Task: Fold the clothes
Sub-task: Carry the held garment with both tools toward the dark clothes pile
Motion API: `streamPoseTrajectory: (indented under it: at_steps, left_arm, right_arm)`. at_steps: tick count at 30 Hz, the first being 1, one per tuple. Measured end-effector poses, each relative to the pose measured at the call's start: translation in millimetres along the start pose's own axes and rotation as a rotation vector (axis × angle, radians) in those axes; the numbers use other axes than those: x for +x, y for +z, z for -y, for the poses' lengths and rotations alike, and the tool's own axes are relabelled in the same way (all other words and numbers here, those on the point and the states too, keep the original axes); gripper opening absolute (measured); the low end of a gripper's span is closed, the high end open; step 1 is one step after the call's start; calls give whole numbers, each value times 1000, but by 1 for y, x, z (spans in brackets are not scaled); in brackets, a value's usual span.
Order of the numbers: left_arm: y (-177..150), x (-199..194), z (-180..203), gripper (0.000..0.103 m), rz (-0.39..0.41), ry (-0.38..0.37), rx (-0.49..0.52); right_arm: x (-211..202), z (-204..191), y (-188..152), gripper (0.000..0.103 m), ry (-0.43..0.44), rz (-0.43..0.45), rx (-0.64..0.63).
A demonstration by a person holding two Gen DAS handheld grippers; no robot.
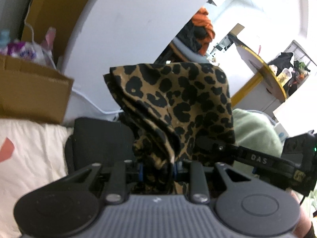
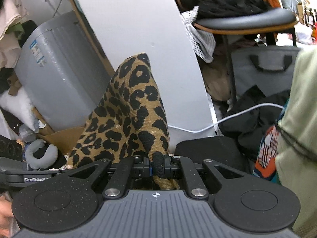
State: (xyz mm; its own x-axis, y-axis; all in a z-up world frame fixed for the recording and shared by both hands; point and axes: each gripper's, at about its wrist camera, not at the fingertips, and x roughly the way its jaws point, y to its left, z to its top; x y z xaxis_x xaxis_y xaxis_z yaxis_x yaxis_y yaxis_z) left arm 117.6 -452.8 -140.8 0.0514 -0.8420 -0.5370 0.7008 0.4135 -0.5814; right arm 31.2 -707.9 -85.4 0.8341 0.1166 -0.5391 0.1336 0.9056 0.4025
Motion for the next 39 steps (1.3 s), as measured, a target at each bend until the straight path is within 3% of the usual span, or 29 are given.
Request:
streamPoseTrajectory:
  at_steps: [7, 17, 26, 39]
  left_arm:
    - [-18, 49, -30, 27, -62, -32, -24]
    - [-28, 101, -76, 27, -90, -52, -76]
    - [-16, 137, -111, 27, -100, -34, -100]
    - [0, 182, -146, 26, -127, -12, -132]
  right_arm:
    - [30, 34, -33, 7, -63, -33, 52]
    - [83, 66, -58, 7, -108, -61, 42]
    - [138, 80, -55, 7, -131, -86, -3]
    - [206, 121, -53, 7, -117, -128, 96]
